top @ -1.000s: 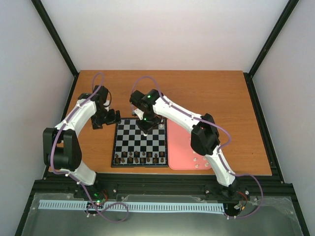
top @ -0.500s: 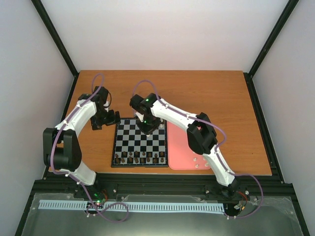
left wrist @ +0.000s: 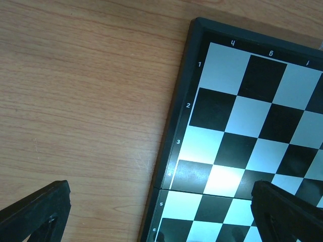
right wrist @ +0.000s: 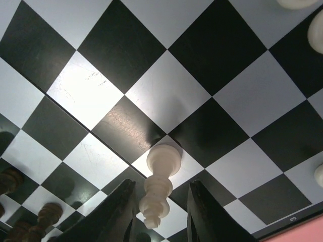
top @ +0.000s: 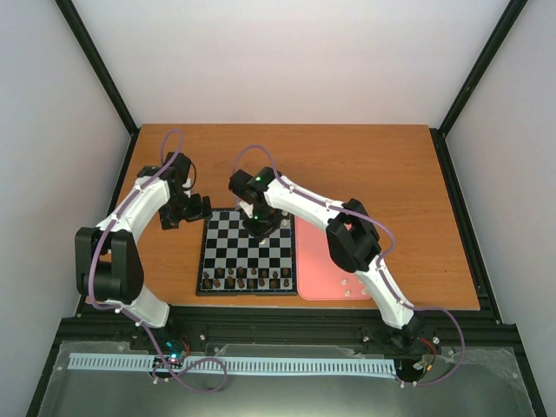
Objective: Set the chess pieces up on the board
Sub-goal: Place the chess piece on the chessboard.
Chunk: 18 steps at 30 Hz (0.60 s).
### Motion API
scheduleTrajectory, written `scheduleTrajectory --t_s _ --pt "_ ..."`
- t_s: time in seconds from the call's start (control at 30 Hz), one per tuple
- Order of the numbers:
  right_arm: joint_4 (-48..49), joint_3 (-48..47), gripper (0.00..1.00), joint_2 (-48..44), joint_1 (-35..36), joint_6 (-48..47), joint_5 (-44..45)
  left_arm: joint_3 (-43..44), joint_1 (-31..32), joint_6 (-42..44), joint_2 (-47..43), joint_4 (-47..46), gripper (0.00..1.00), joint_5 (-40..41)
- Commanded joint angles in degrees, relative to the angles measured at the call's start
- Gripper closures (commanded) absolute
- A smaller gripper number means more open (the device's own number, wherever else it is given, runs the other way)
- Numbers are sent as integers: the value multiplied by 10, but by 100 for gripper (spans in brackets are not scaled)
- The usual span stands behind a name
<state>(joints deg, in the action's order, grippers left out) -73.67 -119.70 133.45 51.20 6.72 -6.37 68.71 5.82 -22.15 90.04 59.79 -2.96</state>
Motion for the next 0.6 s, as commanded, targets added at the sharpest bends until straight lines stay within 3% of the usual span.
scheduleTrajectory --t_s 0.0,0.2,0.33,0.4,0.57 --pt "-1 -2 69 -23 3 -7 -7 13 -3 -2 -15 7 0 3" --pt "-7 -12 59 -77 2 -6 -6 29 -4 12 -23 23 0 -1" --pt "-2 -11 42 -141 -12 7 -2 37 -4 20 -45 24 0 -24" --pt "-3 -2 38 -170 -32 9 -8 51 0 23 -52 31 0 -42" --pt "26 91 33 -250 -102 7 10 100 107 49 -67 36 2 -55"
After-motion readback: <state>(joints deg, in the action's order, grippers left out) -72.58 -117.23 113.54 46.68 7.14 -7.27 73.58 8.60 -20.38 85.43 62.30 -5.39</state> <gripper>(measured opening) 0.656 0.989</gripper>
